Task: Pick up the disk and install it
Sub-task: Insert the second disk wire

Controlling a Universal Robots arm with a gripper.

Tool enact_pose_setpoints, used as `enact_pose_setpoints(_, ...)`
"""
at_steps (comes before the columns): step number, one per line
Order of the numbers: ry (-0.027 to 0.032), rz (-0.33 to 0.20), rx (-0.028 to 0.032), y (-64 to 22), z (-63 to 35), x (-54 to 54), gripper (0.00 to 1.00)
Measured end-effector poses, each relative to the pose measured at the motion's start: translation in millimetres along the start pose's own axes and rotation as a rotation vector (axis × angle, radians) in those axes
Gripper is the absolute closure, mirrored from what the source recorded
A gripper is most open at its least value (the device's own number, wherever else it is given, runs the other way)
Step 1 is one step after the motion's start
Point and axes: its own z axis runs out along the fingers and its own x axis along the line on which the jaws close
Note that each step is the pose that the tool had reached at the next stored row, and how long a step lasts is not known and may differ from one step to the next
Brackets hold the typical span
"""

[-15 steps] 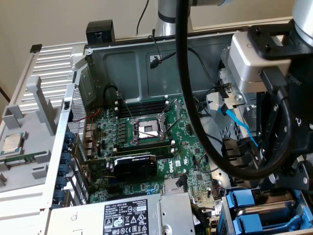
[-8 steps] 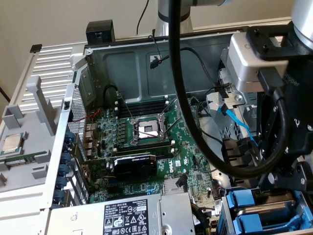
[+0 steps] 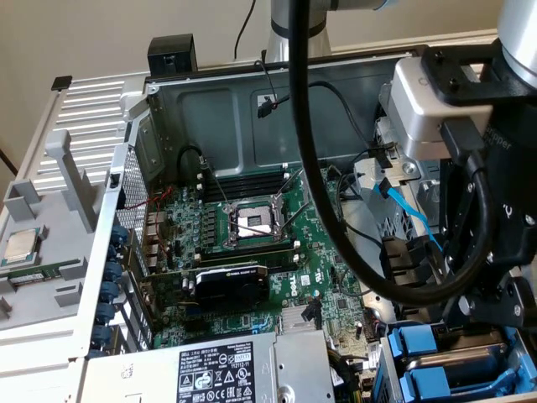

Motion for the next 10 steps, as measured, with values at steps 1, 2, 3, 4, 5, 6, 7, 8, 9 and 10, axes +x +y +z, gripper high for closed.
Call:
enact_pose_setpoints(1,0.0002,0.000,0.0000,0.0,0.0,0.0,0.84)
enact_pose_setpoints(2,0.0003,0.000,0.0000,0.0,0.0,0.0,0.84)
enact_pose_setpoints(3,0.0002,0.000,0.0000,-0.3,0.1,0.0,0.84)
enact_pose_setpoints(4,0.0003,0.000,0.0000,-0.6,0.1,-0.1,0.84)
enact_pose_setpoints(5,0.0003,0.000,0.0000,-1.0,0.1,-0.1,0.84)
enact_pose_setpoints(6,0.0001,0.000,0.0001,-1.5,0.3,-0.2,0.84)
enact_pose_setpoints(7,0.0001,0.000,0.0000,-1.5,0.3,-0.1,0.84)
enact_pose_setpoints(8,0.0002,0.000,0.0000,-1.5,0.4,-0.1,0.84)
enact_pose_setpoints(9,0.0001,0.000,0.0000,-1.5,0.5,0.0,0.84)
enact_pose_setpoints(10,-0.0002,0.000,0.0000,-1.5,0.8,0.2,0.84)
